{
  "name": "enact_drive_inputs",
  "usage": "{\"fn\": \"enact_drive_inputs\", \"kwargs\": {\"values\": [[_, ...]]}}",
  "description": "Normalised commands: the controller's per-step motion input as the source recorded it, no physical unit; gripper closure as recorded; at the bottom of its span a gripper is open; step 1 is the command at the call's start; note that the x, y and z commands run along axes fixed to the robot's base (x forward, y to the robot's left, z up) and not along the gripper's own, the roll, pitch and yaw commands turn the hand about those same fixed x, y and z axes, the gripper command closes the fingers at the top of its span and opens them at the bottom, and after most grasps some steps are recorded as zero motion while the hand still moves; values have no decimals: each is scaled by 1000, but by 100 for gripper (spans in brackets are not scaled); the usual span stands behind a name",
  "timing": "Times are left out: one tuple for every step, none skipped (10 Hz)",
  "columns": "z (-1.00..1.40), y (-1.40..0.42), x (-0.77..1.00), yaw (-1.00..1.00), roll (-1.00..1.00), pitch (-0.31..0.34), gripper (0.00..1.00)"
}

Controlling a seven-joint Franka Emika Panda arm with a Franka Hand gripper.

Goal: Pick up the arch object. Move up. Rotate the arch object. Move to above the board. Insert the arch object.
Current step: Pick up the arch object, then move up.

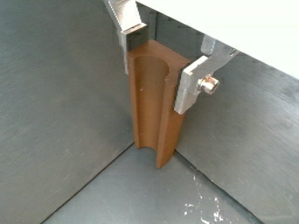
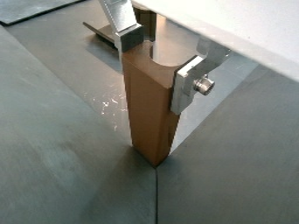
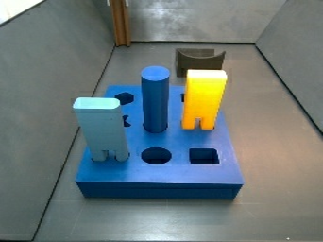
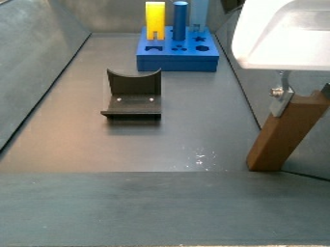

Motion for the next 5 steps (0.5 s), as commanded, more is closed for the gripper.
{"fn": "enact_drive_inputs", "kwargs": {"values": [[0, 0, 0, 0, 0, 0, 100], [0, 0, 0, 0, 0, 0, 100], [0, 0, 0, 0, 0, 0, 100], [833, 0, 0, 0, 0, 0, 100], [760, 19, 40, -40, 6, 36, 100]]}}
